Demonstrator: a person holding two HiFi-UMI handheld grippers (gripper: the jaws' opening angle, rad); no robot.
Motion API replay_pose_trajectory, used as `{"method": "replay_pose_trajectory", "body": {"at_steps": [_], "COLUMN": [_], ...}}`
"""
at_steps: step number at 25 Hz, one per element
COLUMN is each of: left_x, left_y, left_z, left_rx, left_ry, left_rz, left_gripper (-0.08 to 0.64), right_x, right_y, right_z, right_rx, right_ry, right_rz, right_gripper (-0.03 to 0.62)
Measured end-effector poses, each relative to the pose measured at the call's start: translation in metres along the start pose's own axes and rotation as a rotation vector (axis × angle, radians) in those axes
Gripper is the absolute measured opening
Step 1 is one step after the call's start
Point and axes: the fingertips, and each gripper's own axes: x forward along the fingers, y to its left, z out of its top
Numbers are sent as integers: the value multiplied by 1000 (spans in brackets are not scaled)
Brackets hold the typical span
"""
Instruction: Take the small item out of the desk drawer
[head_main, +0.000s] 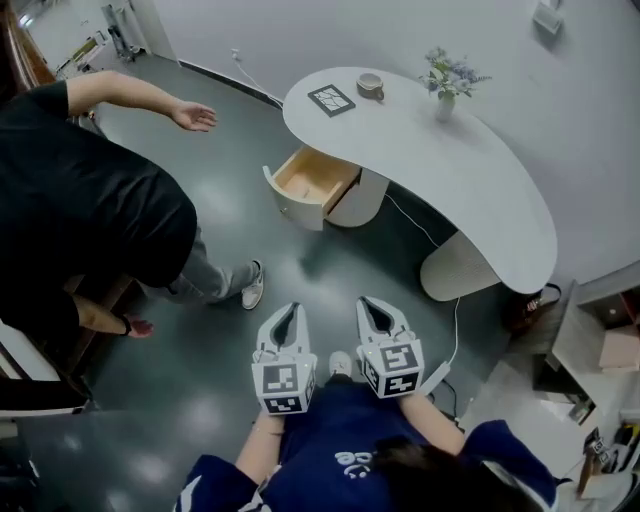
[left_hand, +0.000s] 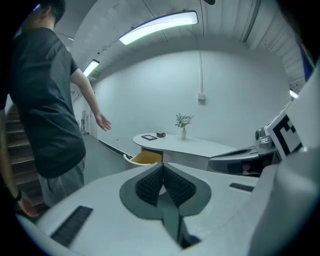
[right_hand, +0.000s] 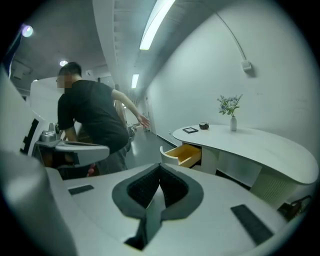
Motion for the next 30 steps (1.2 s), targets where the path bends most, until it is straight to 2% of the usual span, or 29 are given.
{"method": "replay_pose_trajectory", "body": {"at_steps": [7, 15, 21, 30], "left_x": [11, 35, 75, 139], "left_y": [-9, 6, 35, 115], "left_z": [-2, 2, 18, 39], "left_rx": [-3, -18, -25, 6], "left_ry": [3, -6, 0, 24], "left_rz": [28, 4, -63, -129], "left_gripper": [3, 3, 3, 3], "right_x": [11, 36, 79, 164], "right_y": [-20, -21, -28, -7], "right_z": [-7, 0, 17, 46], "right_rx": [52, 60, 84, 105], "right_ry": [19, 24, 51, 84], "right_rz": [35, 33, -13, -47], "right_gripper": [8, 9, 9, 9]}}
